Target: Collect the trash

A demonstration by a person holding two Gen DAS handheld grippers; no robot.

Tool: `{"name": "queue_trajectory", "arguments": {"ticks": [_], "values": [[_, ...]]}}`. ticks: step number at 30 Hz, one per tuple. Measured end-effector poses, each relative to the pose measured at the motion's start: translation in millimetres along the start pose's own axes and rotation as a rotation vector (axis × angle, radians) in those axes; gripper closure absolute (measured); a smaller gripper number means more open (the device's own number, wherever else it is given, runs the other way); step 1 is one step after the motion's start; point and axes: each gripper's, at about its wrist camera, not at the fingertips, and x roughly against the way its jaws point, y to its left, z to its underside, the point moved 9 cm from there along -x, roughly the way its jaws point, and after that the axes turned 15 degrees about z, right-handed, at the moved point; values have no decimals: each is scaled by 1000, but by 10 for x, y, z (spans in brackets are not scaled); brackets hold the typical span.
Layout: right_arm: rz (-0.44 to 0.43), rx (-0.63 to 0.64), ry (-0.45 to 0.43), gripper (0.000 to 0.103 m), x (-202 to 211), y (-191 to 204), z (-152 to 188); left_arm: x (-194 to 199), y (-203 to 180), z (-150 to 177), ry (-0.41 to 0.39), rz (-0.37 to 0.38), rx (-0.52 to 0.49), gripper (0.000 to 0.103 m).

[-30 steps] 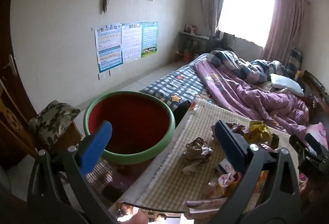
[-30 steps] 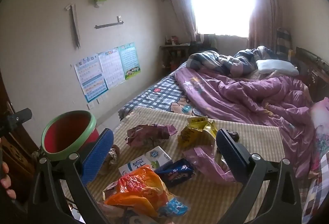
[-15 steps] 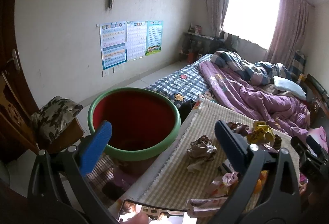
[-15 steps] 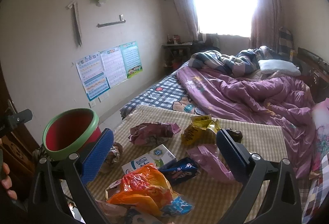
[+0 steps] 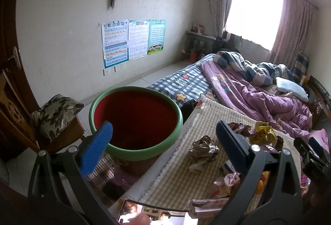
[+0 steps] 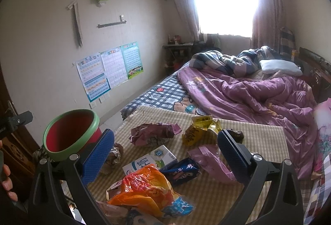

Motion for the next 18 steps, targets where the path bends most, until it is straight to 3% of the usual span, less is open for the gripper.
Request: {"name": "queue_trajectory", "arguments": {"ticks": [18], "values": [[5,0,6,7,-21,-7,26,-141,-120,72,52,6,10,5]]}}
